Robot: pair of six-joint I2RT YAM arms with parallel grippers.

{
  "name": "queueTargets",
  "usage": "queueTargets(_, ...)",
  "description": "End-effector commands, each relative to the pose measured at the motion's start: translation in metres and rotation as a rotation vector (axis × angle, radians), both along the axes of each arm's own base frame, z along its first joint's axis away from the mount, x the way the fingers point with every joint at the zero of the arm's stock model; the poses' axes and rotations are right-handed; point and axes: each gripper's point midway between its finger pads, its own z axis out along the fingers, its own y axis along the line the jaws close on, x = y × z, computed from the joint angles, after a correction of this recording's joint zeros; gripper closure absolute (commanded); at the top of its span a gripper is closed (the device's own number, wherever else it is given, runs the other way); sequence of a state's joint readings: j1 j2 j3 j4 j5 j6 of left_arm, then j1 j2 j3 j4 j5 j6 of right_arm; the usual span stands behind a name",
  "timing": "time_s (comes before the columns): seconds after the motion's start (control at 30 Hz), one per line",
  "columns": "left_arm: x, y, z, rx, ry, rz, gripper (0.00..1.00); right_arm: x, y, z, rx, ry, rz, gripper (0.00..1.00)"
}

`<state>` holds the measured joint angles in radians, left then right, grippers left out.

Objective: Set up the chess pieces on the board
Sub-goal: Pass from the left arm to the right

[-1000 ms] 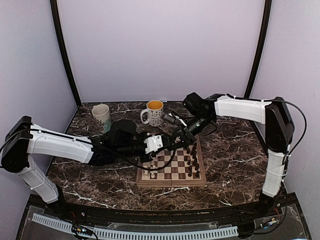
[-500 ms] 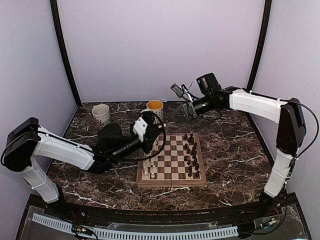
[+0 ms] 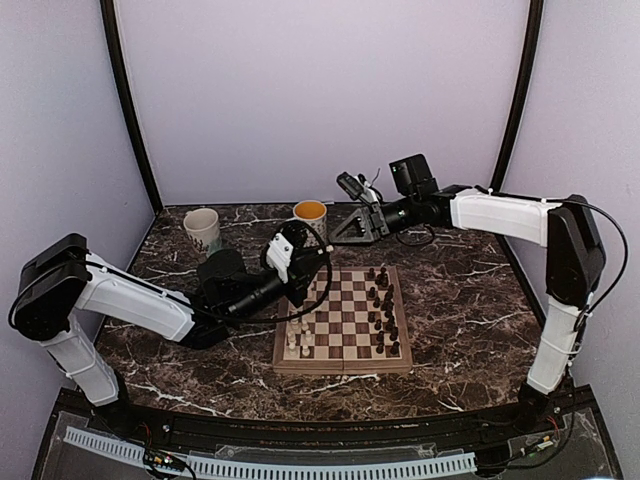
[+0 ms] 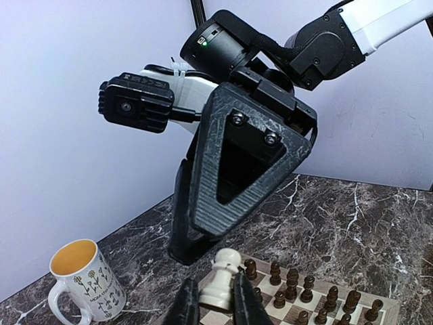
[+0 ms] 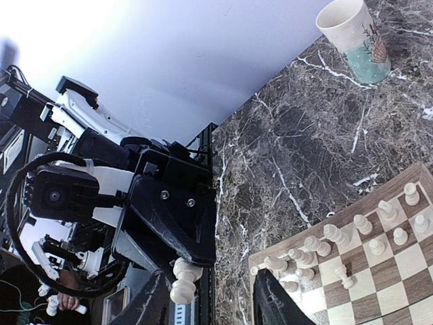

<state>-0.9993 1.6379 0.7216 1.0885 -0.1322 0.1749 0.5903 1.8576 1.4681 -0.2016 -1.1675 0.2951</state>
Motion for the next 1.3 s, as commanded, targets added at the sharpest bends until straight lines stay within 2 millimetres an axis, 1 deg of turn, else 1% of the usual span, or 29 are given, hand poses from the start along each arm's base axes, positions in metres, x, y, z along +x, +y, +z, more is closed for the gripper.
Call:
queueTargets(0.0, 0.002, 0.001, 0.024, -0.075, -0.038, 0.009, 0.9, -0.013, 0.005, 0.012, 0.052, 0.01, 0.05, 0.58)
queueTargets(0.13, 0.004, 0.0, 0.025, -0.074, -0.044, 0.012, 0.9, -0.017, 0.007, 0.009, 0.049, 0.014, 0.06, 0.6)
queueTargets(0.3, 0.006, -0.001, 0.026, -0.071, -0.044, 0.02, 0.9, -0.021, 0.007, 0.011, 0.062, 0.022, 0.077, 0.71)
queueTargets(0.43, 0.008, 0.0, 0.026, -0.075, -0.04, 0.034, 0.9, -0.023, 0.007, 0.013, 0.071, 0.03, 0.079, 0.74)
queueTargets(0.63, 0.012, 0.002, 0.024, -0.075, -0.028, 0.059, 0.89, -0.024, 0.007, 0.014, 0.07, 0.022, 0.068, 0.84)
queueTargets(0.7, 0.015, 0.003, 0.022, -0.07, -0.021, 0.074, 0.83, -0.021, 0.007, 0.014, 0.065, 0.007, 0.052, 0.87)
queueTargets(0.77, 0.02, 0.006, 0.02, -0.059, -0.011, 0.108, 0.71, -0.016, 0.008, 0.012, 0.042, -0.027, 0.028, 0.88)
queueTargets(0.87, 0.022, 0.017, 0.021, -0.053, -0.006, 0.156, 0.54, -0.006, 0.007, 0.005, -0.03, -0.108, -0.007, 0.9)
queueTargets(0.97, 0.016, 0.033, 0.021, -0.012, -0.008, 0.182, 0.44, 0.009, 0.003, -0.007, -0.126, -0.225, -0.058, 0.9)
queueTargets(1.07, 0.009, 0.048, 0.025, 0.054, 0.007, 0.186, 0.4, 0.025, -0.002, -0.031, -0.267, -0.332, -0.102, 0.91)
queueTargets(1.13, 0.006, 0.063, 0.031, 0.063, 0.038, 0.202, 0.4, 0.03, -0.003, -0.047, -0.351, -0.38, -0.101, 0.91)
queueTargets(1.17, 0.007, 0.071, 0.034, 0.065, 0.058, 0.215, 0.4, 0.031, -0.003, -0.055, -0.393, -0.403, -0.098, 0.91)
queueTargets(1.27, 0.014, 0.1, 0.053, 0.034, 0.119, 0.277, 0.4, 0.028, 0.002, -0.075, -0.498, -0.477, -0.061, 0.9)
